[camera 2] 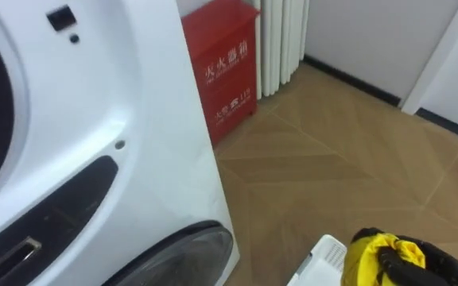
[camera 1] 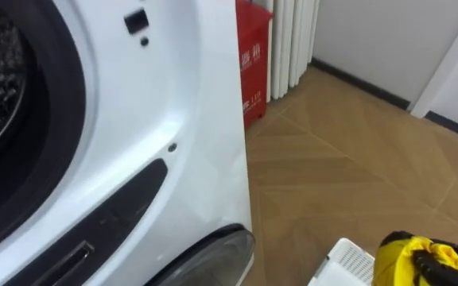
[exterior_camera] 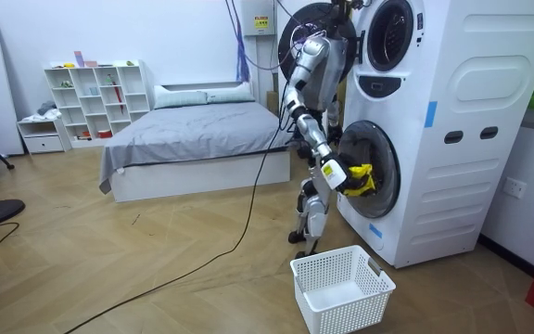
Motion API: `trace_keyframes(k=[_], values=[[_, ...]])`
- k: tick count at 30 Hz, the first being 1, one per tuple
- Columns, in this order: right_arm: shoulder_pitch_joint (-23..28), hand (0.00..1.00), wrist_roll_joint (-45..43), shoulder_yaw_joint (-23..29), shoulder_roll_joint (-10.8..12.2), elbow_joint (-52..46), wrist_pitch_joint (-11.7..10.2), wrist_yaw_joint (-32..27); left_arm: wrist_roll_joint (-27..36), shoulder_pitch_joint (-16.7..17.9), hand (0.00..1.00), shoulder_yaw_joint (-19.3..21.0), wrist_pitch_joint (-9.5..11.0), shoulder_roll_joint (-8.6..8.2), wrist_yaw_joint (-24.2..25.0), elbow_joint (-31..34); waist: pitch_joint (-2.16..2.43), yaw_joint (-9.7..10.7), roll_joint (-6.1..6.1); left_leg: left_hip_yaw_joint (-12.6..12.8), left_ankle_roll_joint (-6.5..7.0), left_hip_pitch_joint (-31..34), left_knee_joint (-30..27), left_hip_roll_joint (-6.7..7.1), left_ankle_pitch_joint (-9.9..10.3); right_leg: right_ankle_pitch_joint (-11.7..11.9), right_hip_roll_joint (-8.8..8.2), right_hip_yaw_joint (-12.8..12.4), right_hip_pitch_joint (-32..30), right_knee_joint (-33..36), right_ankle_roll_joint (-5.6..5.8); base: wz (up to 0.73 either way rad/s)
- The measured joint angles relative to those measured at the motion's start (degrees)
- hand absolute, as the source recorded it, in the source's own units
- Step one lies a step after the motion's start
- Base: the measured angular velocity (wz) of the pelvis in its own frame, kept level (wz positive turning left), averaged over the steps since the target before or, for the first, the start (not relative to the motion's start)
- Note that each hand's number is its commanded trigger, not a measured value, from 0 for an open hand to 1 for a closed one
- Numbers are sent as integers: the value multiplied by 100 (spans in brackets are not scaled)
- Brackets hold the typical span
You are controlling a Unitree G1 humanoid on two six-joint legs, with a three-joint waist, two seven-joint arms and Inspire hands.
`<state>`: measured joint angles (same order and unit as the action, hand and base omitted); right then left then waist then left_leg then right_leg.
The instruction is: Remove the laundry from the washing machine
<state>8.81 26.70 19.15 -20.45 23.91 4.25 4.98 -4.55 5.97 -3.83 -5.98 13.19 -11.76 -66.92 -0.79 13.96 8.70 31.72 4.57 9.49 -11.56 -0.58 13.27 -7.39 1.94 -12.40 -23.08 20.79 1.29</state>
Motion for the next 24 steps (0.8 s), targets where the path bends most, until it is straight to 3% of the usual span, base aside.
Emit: trace_keyframes(k=[3,6,13,14,15,16,17,19,24], values=[[-13,100,33,0,0,80,-94,-194,68,9,0,-141,11,-31,-2,1,13,1,95,-18,7,73,33,44,-4,-57,-27,9,-104,131,17,3],[-89,100,64,15,-2,541,-225,-315,65,-7,0,-165,15,-55,-24,3,11,23,113,-31,10,114,57,71,-13,-116,-75,31,-230,209,26,6],[-60,100,57,31,-5,723,-396,-551,66,-41,0,-189,16,-113,-5,5,11,112,183,-21,73,304,165,280,-89,-328,-178,-9,-674,654,62,3],[-70,93,53,30,-5,722,-417,-559,66,-54,0,-189,17,-113,-3,5,9,114,181,-22,80,325,168,302,-95,-343,-190,-20,-708,706,72,9],[-102,78,40,27,-16,723,-442,-575,135,-82,0,-206,17,-116,6,5,5,124,190,-22,97,357,170,328,-107,-361,-210,-24,-732,728,66,4],[-116,52,25,12,-23,727,-461,-575,273,-114,0,-211,18,-115,6,4,4,129,189,-23,108,377,169,337,-116,-361,-221,-21,-768,736,67,5],[-114,0,16,11,-25,732,-483,-574,300,-134,0,-211,17,-115,4,0,3,129,187,-26,115,379,170,341,-122,-361,-230,-13,-778,737,67,5],[-119,0,-2,3,-29,791,-595,-574,520,-152,0,-271,56,-111,-13,1,0,129,184,-28,124,381,169,350,-128,-361,-247,0,-779,736,68,2],[-110,0,-2,-51,-30,793,-622,-674,520,-159,0,-311,59,-108,-64,13,-20,122,192,-28,126,405,172,354,-129,-360,-249,-6,-808,734,69,0]])
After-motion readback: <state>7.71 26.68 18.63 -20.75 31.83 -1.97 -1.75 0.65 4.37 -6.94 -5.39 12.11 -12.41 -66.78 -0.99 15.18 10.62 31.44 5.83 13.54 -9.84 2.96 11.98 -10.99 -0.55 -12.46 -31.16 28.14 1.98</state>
